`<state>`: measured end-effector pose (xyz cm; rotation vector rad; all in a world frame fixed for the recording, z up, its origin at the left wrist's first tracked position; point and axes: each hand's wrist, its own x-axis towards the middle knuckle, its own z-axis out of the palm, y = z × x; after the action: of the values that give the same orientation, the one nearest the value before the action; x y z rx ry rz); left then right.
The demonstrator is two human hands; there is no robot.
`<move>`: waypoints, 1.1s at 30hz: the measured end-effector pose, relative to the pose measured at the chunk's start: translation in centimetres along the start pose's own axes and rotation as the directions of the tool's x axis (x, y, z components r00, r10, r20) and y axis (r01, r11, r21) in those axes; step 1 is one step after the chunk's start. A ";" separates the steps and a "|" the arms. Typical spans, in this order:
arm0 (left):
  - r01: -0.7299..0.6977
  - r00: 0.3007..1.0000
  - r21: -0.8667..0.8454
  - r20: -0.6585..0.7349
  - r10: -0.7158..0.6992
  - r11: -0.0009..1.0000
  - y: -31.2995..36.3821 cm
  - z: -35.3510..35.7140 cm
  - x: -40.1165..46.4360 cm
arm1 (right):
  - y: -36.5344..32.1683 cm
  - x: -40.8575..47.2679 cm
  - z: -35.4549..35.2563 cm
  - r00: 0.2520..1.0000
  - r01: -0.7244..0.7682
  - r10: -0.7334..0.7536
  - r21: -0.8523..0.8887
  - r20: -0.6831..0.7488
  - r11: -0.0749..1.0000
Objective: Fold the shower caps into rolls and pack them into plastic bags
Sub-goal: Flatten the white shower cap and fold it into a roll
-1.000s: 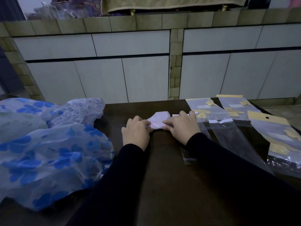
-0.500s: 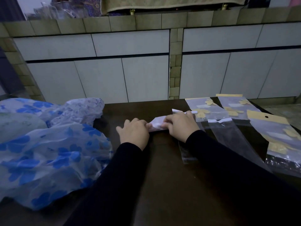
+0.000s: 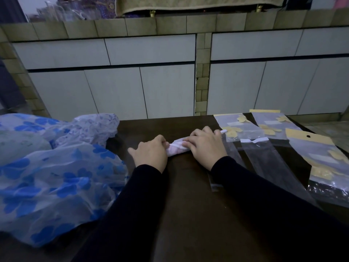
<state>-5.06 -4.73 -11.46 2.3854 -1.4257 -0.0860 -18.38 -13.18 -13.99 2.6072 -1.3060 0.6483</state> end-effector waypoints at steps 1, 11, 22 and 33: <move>-0.001 1.000 0.012 -0.018 0.001 1.000 0.0 0.1 0.0 | -0.1 0.0 0.0 1.000 -0.012 0.012 0.017 -0.026 1.000; -0.202 0.968 -0.006 -0.150 0.199 0.979 -0.2 1.5 0.0 | -0.3 -0.2 -0.4 0.998 -0.036 0.036 -0.015 0.057 0.999; -0.156 0.986 0.156 -0.040 0.164 0.975 0.3 0.6 -0.4 | 0.1 0.9 -0.5 0.992 0.017 -0.016 -0.006 0.125 1.000; -0.187 0.976 0.074 -0.102 0.194 0.980 0.2 0.9 0.1 | -0.2 1.6 -0.8 0.971 -0.123 0.102 0.088 0.218 0.988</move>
<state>-5.40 -5.21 -12.25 2.2514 -1.6179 0.1383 -17.61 -13.96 -12.51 2.7643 -1.5301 0.4730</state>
